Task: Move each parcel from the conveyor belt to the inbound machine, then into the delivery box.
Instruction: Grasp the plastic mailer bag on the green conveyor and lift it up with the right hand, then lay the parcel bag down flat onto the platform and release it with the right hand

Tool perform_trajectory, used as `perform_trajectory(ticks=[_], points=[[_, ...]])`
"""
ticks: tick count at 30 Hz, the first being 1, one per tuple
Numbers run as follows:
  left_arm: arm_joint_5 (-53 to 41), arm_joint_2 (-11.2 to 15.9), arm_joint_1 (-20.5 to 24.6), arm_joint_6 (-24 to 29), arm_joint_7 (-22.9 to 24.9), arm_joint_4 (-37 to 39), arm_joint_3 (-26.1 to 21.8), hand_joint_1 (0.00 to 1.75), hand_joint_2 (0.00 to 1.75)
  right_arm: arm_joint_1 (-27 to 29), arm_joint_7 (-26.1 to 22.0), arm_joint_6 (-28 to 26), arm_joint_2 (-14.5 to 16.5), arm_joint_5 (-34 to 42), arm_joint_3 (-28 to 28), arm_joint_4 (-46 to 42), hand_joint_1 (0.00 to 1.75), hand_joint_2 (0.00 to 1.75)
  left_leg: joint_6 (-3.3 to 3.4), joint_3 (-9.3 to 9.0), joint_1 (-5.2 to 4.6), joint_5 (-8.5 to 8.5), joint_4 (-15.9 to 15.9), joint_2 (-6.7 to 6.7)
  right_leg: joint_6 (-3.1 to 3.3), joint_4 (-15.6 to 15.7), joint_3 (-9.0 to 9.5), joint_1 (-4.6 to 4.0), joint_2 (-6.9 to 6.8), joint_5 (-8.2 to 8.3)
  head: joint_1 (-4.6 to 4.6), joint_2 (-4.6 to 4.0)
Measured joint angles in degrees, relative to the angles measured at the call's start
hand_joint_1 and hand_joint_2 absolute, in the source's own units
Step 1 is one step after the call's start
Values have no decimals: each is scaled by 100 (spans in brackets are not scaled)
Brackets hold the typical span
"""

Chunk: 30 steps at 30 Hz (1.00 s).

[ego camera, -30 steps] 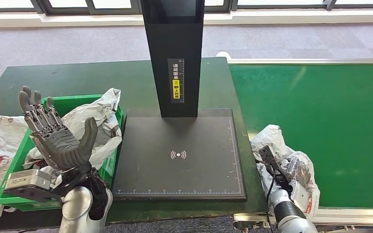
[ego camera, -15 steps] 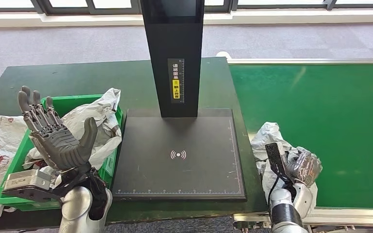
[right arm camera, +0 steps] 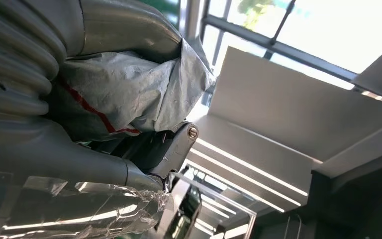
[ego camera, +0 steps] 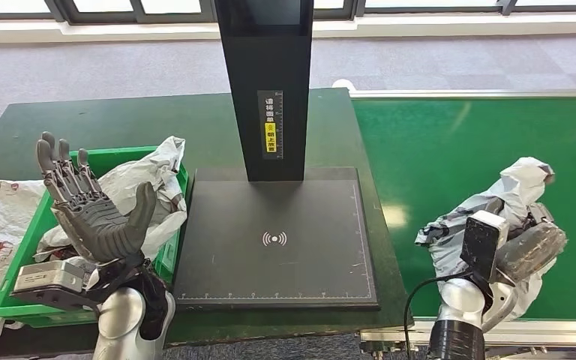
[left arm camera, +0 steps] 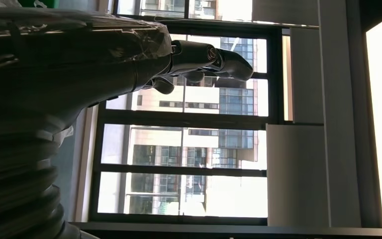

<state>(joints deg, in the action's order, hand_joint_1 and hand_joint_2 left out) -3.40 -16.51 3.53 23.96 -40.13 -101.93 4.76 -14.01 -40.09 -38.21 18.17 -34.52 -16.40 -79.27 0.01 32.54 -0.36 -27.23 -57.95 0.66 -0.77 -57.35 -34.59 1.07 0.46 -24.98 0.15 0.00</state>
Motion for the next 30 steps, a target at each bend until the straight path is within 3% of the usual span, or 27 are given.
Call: perform_trajectory(ticks=[10, 17, 25, 30], points=[[3, 0, 26, -39, 0, 86, 48, 0, 175, 71, -4, 491, -95, 1002, 996, -281, 175, 175, -1, 2, 5, 1, 1, 1, 2, -6, -2, -4, 1, -1, 0, 0], [42, 1, 58, -69, 0, 180, 130, 0, 175, -150, -2, 1517, -63, 1309, 1674, 480, 175, 175, -5, 4, 6, 4, 1, 9, 3, -8, -1, -4, -5, -1, 1, 0], [51, 1, 65, -91, 0, 240, 134, 0, 175, -283, -4, 1727, -22, 1362, 1955, 988, 175, 175, -8, 8, 6, 5, 1, 21, 3, -9, 0, -4, -12, -3, 1, 0], [98, 1, 75, -168, 0, 289, 140, 0, 175, -393, -4, 2217, 19, 1442, 2206, 1309, 175, 175, -8, 8, 6, 5, 1, 18, 4, -8, -2, -4, -11, -3, 1, 0]])
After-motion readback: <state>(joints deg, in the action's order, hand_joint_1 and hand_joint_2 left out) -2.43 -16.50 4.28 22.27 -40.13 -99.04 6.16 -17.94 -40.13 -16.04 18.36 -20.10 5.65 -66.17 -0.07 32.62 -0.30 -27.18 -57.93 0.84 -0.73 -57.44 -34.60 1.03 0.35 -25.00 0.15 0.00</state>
